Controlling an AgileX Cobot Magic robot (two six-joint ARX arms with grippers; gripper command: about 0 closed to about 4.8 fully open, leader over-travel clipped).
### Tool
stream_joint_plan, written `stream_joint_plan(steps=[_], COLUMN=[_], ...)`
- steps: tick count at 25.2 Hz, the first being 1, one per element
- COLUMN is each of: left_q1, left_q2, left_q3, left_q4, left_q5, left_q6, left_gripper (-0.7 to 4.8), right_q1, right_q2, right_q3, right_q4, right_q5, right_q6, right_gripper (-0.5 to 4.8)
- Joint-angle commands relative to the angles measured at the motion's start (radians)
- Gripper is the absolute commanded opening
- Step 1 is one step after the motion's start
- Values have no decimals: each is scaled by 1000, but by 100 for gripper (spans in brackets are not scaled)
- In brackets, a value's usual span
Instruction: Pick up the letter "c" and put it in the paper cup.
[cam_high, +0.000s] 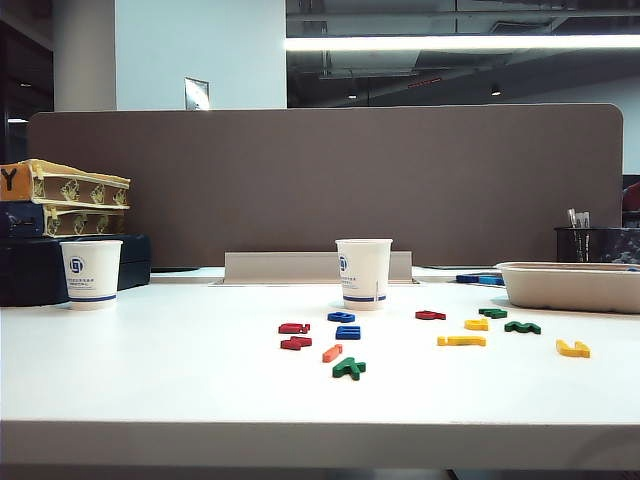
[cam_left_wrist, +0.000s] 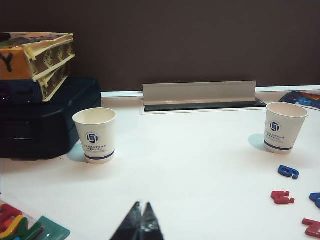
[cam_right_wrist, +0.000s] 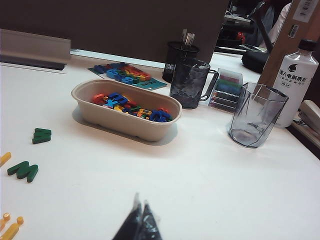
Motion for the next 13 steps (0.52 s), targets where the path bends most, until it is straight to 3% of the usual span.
stream_joint_plan(steps=[1, 13], left_q1=[2, 5], left_q2=[-36, -74], left_q3=[3, 3], left_q4=[-52, -89], left_q5=[6, 28], left_q6=[-2, 4], left_gripper=[-5, -5], right_q1=[2, 2], right_q2=[-5, -5], right_q3=[-3, -3], right_q4=[14, 15], right_q5=[0, 0], right_q6=[5, 5], right_gripper=[0, 0])
